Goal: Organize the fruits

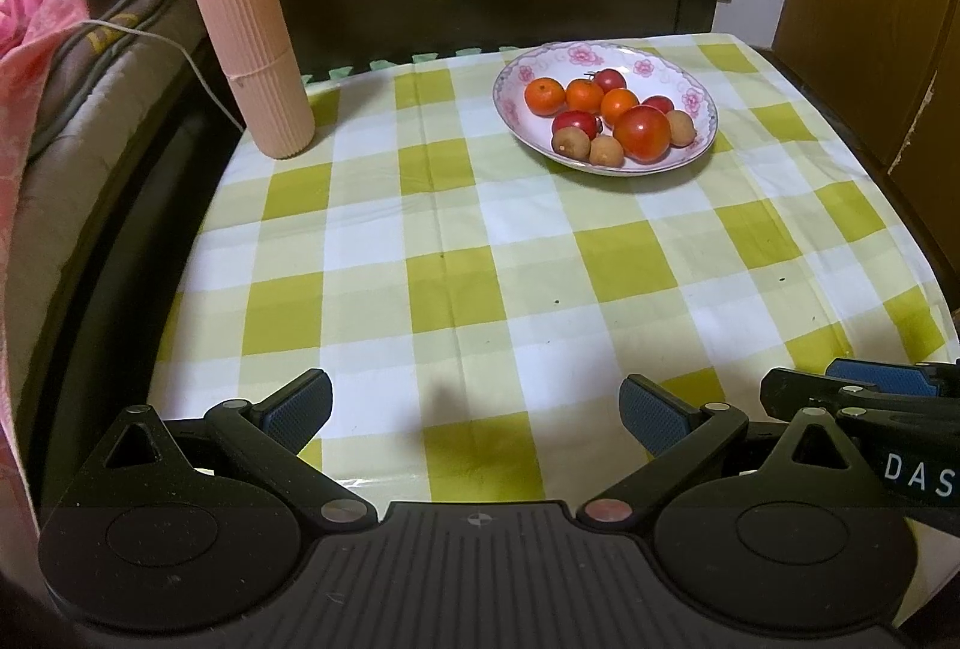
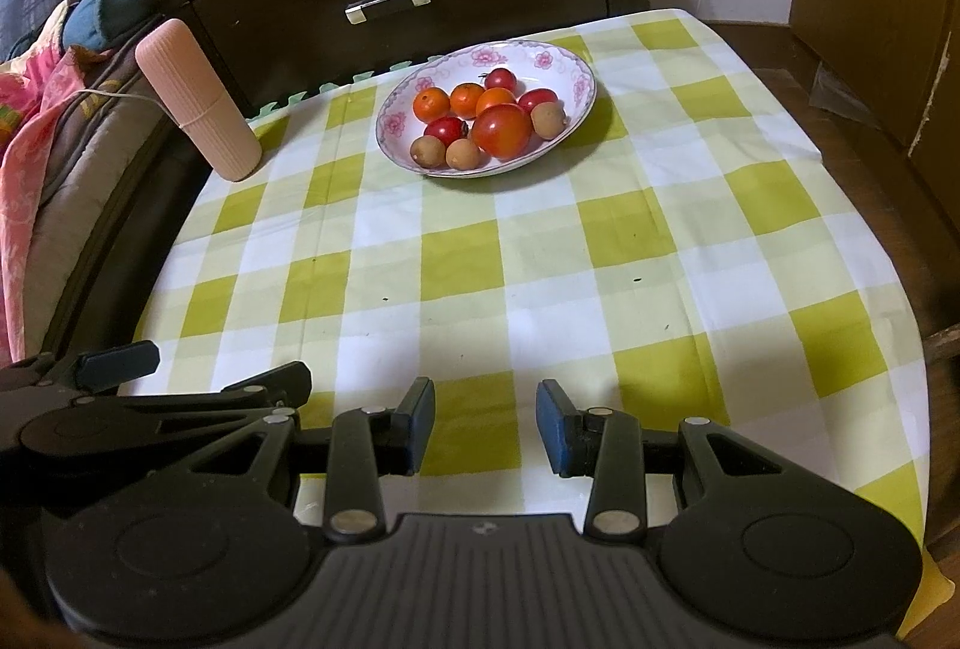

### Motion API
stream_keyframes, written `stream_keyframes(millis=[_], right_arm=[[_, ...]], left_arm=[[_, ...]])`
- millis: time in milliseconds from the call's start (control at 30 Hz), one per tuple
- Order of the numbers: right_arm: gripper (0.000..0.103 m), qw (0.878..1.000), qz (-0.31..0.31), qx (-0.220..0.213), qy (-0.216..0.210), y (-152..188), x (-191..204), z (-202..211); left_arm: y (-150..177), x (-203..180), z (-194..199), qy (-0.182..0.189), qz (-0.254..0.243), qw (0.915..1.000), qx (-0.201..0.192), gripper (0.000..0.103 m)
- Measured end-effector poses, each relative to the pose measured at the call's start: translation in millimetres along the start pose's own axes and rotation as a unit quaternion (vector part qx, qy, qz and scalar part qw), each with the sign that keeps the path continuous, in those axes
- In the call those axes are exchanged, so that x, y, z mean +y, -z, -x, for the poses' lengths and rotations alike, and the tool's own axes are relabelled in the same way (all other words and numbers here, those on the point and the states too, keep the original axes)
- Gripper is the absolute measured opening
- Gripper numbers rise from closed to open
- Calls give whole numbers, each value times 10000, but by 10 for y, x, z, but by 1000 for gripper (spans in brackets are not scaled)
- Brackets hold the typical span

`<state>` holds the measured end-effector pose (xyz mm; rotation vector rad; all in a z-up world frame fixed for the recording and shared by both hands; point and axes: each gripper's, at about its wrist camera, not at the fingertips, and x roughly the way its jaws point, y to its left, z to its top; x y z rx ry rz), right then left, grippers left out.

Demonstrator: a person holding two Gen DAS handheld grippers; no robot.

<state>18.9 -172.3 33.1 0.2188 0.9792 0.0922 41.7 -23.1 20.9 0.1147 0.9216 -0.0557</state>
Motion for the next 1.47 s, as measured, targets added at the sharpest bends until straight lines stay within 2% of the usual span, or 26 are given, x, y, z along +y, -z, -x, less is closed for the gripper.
stream_keyframes(millis=[1467], right_arm=[[35,10000,7,3,10,29,9,0]], left_arm=[[64,15,54,-26,-13,10000,5,103]])
